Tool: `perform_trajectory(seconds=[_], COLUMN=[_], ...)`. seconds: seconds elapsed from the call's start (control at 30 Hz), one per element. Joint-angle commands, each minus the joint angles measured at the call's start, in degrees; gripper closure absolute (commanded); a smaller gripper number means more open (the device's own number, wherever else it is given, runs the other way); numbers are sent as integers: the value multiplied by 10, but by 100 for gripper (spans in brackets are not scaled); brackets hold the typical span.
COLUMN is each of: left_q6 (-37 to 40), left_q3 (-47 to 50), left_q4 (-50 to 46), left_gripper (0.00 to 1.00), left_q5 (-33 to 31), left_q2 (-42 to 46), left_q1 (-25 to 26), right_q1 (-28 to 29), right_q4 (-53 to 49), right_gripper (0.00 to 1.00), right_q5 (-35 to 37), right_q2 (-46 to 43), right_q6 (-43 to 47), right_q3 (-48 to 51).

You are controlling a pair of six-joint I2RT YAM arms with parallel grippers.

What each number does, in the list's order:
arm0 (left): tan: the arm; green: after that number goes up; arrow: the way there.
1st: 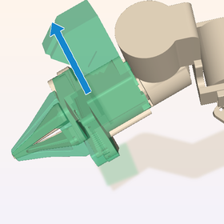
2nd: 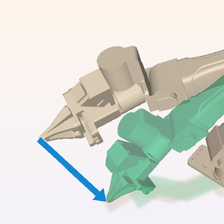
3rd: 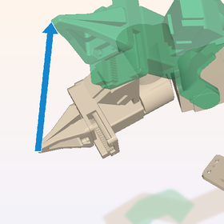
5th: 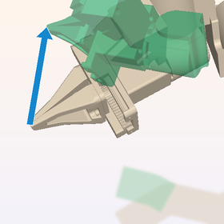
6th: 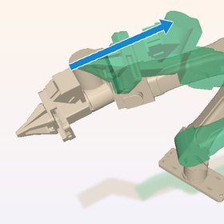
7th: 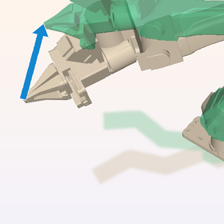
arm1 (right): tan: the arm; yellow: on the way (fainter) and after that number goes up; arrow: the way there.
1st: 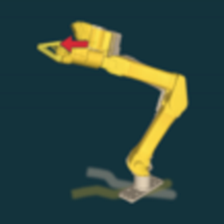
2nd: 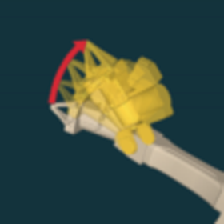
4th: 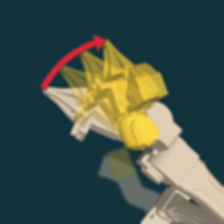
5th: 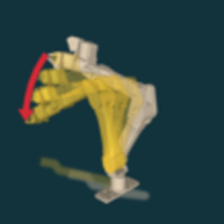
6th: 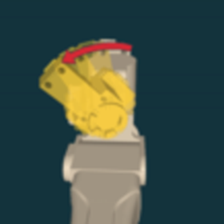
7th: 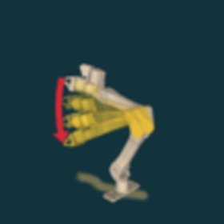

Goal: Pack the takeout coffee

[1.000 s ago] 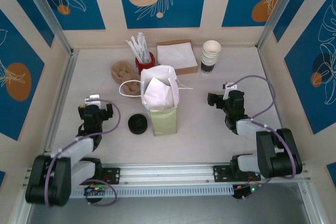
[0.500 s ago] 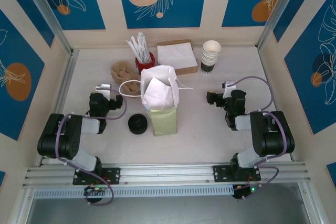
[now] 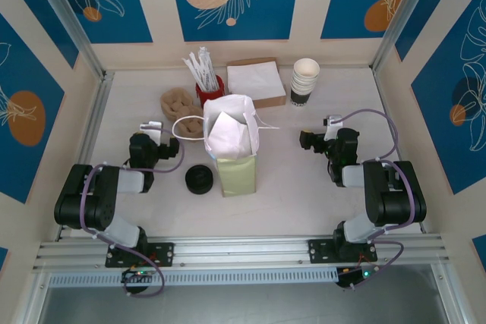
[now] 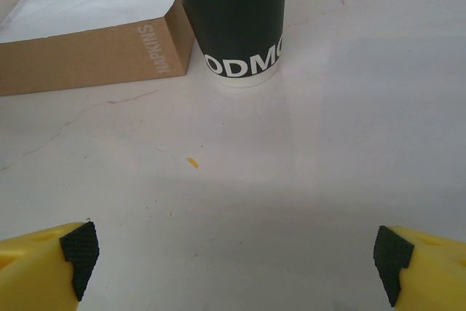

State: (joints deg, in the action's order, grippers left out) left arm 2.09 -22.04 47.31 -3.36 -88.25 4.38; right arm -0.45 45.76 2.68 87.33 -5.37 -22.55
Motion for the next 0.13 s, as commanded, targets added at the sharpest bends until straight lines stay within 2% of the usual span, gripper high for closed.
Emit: perform_trajectory(seconds=[0.0, 0.1], left_q6=[5, 6], left_q3=[-11, -10], left_q4=[1, 2], left_gripper=[0, 0], left_q5=[15, 15], left_q2=[3, 3], left_q1=[-6, -6], right_q1=[-2, -2], right_q4=[6, 6], right_gripper=[1, 1], right_q5=[-8, -8], right_q2=[-1, 0], right_q6=[-1, -1], right_q3=[-13, -13])
